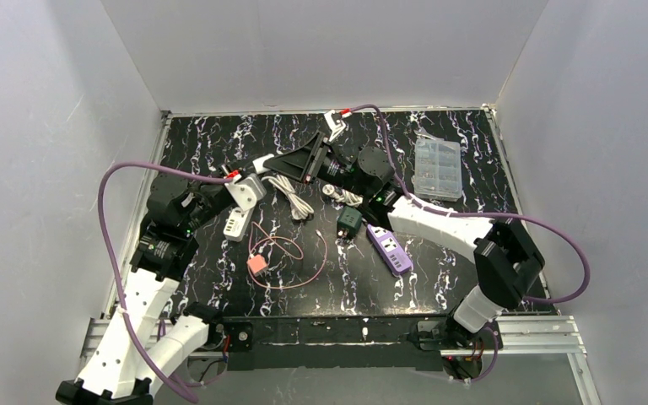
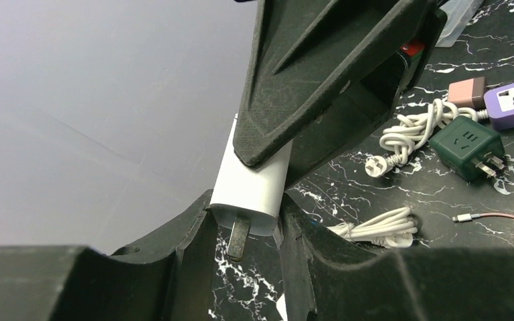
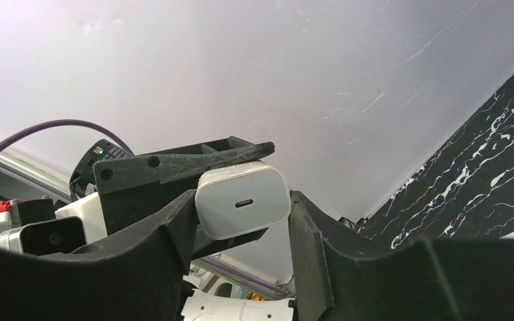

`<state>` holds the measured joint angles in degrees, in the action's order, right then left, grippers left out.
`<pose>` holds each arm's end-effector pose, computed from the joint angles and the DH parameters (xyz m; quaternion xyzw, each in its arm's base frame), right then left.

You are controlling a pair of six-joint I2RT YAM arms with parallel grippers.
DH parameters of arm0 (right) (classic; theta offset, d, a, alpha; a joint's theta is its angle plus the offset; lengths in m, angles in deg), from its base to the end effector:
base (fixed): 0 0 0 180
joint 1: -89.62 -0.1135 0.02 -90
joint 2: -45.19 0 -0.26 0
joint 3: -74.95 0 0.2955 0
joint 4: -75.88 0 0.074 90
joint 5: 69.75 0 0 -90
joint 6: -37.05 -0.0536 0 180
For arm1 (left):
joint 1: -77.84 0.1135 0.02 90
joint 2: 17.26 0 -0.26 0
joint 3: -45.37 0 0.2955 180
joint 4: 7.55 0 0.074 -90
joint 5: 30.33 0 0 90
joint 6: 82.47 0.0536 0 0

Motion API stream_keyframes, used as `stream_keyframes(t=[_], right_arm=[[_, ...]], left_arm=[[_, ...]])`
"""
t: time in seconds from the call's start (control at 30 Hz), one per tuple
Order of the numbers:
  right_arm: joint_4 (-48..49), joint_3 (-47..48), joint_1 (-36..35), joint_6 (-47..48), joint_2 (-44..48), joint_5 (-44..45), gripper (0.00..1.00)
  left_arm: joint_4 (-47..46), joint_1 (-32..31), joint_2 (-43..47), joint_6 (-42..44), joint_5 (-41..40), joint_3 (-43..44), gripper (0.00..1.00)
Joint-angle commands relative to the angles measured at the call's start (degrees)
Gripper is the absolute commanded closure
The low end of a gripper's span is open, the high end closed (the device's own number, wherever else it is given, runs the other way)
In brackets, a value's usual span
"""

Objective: Insert the plug
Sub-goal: Pick up the plug from the center of the board.

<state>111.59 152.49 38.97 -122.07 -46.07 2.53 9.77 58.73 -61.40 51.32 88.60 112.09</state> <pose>0.2592 0.3419 0.3502 -0.0373 0.5659 0.7518 0.3365 0.2057 -0.0987 0.4191 0.4979 0.4604 -0.0116 0.7348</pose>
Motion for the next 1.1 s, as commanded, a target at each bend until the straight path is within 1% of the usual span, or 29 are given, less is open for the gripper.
stream_keyframes(t=[0.0, 0.07, 0.2, 0.23, 0.27, 0.3, 0.37, 0.4, 0.57, 0.67, 0.8, 0.9, 0.97, 1.07], right_arm=[[4.9, 3.0, -0.2, -1.0, -0.8, 1.0, 0.46], [5.0, 3.2, -0.3, -1.1, -1.0, 0.8, 0.5], [4.8, 3.0, -0.4, -0.9, -0.4, 0.5, 0.64], [4.2, 2.7, -0.4, -0.5, -0.1, 0.6, 0.68], [3.4, 2.6, -0.4, 0.3, 0.3, 0.6, 0.7], [2.1, 2.6, -0.4, 1.4, 0.8, 0.6, 0.72], [-2.1, 2.7, -0.1, 5.2, 2.1, 0.6, 0.73], [-3.9, 3.0, 0.1, 6.5, 2.7, 0.4, 0.73], [-17.9, 4.1, 1.8, 17.8, 5.0, -0.1, 0.73], [-27.2, 6.5, 2.4, 27.5, 5.3, 0.7, 0.73], [-40.3, 11.7, 2.7, 41.5, 4.4, 4.5, 0.73], [-46.8, 14.6, 2.8, 49.0, 3.5, 7.2, 0.73], [-49.8, 15.9, 2.9, 52.5, 3.0, 7.7, 0.73], [-55.1, 19.1, 2.9, 57.3, 1.5, 9.3, 0.74]], left_arm=[[-0.4, -0.4, 0.7, -0.6, 0.2, 1.1, 1.0], [-0.4, -0.3, 0.5, -0.6, 0.2, 1.2, 1.0], [-0.2, -0.4, 0.1, -1.1, -0.5, 1.1, 0.99], [0.3, -0.4, -0.1, -1.3, -0.5, 1.1, 0.86], [1.0, -0.4, -0.2, -1.6, -0.5, 1.1, 0.69], [1.9, -0.4, -0.4, -2.0, -0.5, 1.2, 0.46], [6.6, -0.4, -1.3, -2.4, 0.2, 2.2, 0.07], [7.8, -0.4, -1.6, -2.9, 0.2, 2.5, 0.02], [12.6, -0.4, -0.7, -6.3, -1.3, 1.1, 0.02], [16.0, -0.4, -0.3, -9.1, -1.8, 0.8, 0.02], [24.0, -0.2, -2.8, -12.7, -2.2, 2.7, 0.02], [30.3, 1.0, -6.0, -12.4, -1.0, 4.8, 0.02], [30.2, 3.7, -8.1, -16.2, -1.5, 5.7, 0.02], [28.5, 14.4, -12.8, -24.1, 4.5, 8.0, 0.02]])
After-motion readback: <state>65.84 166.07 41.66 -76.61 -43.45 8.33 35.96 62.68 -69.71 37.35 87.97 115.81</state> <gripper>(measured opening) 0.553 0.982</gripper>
